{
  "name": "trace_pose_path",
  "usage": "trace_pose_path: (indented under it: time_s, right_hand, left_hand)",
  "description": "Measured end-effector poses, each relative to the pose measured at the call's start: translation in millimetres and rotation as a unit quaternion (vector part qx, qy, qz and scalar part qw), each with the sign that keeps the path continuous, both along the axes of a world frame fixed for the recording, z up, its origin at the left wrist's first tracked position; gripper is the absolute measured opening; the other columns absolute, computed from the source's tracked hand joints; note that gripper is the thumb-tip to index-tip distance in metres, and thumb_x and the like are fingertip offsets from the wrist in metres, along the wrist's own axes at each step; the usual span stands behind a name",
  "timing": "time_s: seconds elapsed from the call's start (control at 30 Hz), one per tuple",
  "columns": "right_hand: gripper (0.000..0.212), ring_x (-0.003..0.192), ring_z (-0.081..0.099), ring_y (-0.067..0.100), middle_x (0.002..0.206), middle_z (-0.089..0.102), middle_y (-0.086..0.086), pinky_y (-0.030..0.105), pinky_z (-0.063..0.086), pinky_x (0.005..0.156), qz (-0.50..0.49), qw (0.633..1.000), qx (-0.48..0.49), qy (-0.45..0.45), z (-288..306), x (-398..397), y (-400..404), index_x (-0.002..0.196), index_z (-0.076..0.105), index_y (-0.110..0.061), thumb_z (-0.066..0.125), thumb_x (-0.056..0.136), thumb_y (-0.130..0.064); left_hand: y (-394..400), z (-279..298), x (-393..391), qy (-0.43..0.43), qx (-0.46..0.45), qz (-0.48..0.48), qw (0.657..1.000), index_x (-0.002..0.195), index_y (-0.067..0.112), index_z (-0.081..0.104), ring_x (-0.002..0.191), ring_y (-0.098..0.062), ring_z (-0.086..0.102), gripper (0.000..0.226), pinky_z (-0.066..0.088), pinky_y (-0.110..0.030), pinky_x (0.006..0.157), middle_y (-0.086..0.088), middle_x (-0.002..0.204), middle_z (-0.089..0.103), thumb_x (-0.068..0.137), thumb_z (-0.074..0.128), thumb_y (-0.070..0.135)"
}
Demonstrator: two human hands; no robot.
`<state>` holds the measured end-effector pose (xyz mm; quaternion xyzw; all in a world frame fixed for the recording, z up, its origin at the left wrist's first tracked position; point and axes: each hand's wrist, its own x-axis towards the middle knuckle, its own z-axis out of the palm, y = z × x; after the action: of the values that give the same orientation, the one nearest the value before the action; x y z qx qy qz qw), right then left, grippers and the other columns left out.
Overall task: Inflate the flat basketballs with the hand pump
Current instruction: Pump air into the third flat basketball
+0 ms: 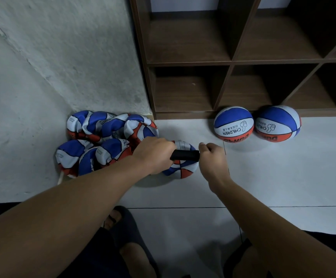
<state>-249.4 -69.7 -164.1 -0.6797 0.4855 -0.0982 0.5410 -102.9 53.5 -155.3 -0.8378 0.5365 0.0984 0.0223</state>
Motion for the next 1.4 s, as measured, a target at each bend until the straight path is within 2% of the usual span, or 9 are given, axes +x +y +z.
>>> trace_pose_path:
  time_s: [0.3, 0.4, 0.5, 0.6, 0.7, 0.87, 1.07, 1.23, 1.4]
  right_hand:
    - [0.035, 0.065, 0.049, 0.022, 0.072, 0.054, 0.006, 0.036, 0.041, 0.060, 0.013, 0.999, 0.029, 0.016, 3.1, 2.5, -15.1, 0.091, 0.063, -0.007, 0.050, 0.109, -0.035]
    - [0.024, 0.071, 0.052, 0.027, 0.078, 0.058, 0.006, 0.041, 0.046, 0.062, -0.055, 0.998, 0.017, 0.018, 5.1, -4.5, -45.3, 0.092, 0.064, -0.013, 0.057, 0.098, -0.034]
    - [0.014, 0.071, 0.045, 0.027, 0.081, 0.055, 0.006, 0.030, 0.041, 0.049, -0.113, 0.993, 0.029, 0.015, 6.7, -13.1, -72.0, 0.097, 0.065, -0.016, 0.056, 0.090, -0.024]
    - [0.020, 0.074, 0.046, 0.028, 0.078, 0.054, 0.004, 0.038, 0.043, 0.061, -0.130, 0.991, 0.019, 0.008, 5.7, -10.6, -60.2, 0.094, 0.065, -0.012, 0.054, 0.089, -0.027]
    - [0.026, 0.070, 0.047, 0.024, 0.072, 0.050, 0.006, 0.041, 0.041, 0.066, -0.104, 0.994, -0.010, -0.009, 7.6, -6.6, -30.6, 0.085, 0.057, -0.005, 0.052, 0.099, -0.027]
    - [0.034, 0.065, 0.049, 0.021, 0.070, 0.054, 0.005, 0.035, 0.037, 0.061, -0.046, 0.998, -0.028, -0.015, 9.3, 0.3, -6.0, 0.082, 0.057, -0.009, 0.049, 0.110, -0.028]
    - [0.034, 0.062, 0.042, 0.019, 0.067, 0.046, 0.001, 0.033, 0.034, 0.057, -0.010, 0.999, 0.029, -0.015, 6.8, 8.4, -7.3, 0.078, 0.053, -0.013, 0.051, 0.109, -0.028]
    - [0.035, 0.061, 0.042, 0.019, 0.067, 0.046, 0.001, 0.033, 0.035, 0.057, -0.006, 0.999, 0.035, -0.012, 4.1, 8.4, -9.0, 0.079, 0.055, -0.014, 0.053, 0.108, -0.032]
    - [0.032, 0.065, 0.047, 0.025, 0.070, 0.051, 0.007, 0.038, 0.040, 0.061, 0.008, 0.999, 0.042, 0.017, 9.6, 2.7, -34.6, 0.084, 0.062, -0.010, 0.059, 0.104, -0.035]
  left_hand:
    - [1.2, 1.4, 5.6, 0.008, -0.022, -0.011, 1.000, 0.081, 0.039, 0.048, 0.062, -0.020, 0.061, 0.022, 0.051, -0.035, 0.058, 0.006, 0.068, 0.056, 0.094, 0.063, 0.030]
    - [10.0, 2.0, 23.5, -0.012, -0.019, 0.015, 1.000, 0.073, 0.032, 0.048, 0.060, -0.015, 0.059, 0.029, 0.043, -0.032, 0.054, 0.007, 0.067, 0.057, 0.099, 0.058, 0.037]
    - [19.5, -2.5, 36.9, -0.005, -0.016, 0.036, 0.999, 0.069, 0.032, 0.043, 0.061, -0.015, 0.058, 0.038, 0.042, -0.032, 0.053, 0.006, 0.069, 0.057, 0.102, 0.057, 0.045]
    - [14.4, -3.2, 28.5, -0.014, -0.021, 0.032, 0.999, 0.067, 0.031, 0.040, 0.057, -0.015, 0.054, 0.042, 0.036, -0.031, 0.051, 0.006, 0.066, 0.055, 0.102, 0.057, 0.044]
    - [5.9, 1.6, 17.1, -0.022, -0.021, 0.020, 0.999, 0.066, 0.029, 0.038, 0.054, -0.013, 0.048, 0.040, 0.029, -0.032, 0.049, 0.006, 0.064, 0.052, 0.098, 0.061, 0.036]
    - [0.4, 0.4, 3.7, -0.010, -0.012, 0.019, 1.000, 0.079, 0.031, 0.050, 0.061, -0.021, 0.060, 0.020, 0.052, -0.036, 0.057, 0.005, 0.069, 0.058, 0.091, 0.066, 0.028]
    - [0.0, -0.3, 3.3, -0.005, -0.018, 0.011, 1.000, 0.084, 0.031, 0.055, 0.062, -0.021, 0.061, 0.013, 0.054, -0.036, 0.059, 0.006, 0.070, 0.058, 0.092, 0.065, 0.031]
    - [-0.2, -2.0, 8.4, -0.009, -0.016, 0.000, 1.000, 0.085, 0.030, 0.057, 0.060, -0.018, 0.060, 0.011, 0.049, -0.033, 0.055, 0.006, 0.068, 0.057, 0.092, 0.065, 0.031]
    - [7.3, -5.0, 21.7, -0.028, -0.039, -0.003, 0.999, 0.074, 0.034, 0.044, 0.056, -0.012, 0.055, 0.030, 0.035, -0.030, 0.049, 0.008, 0.065, 0.055, 0.098, 0.060, 0.041]
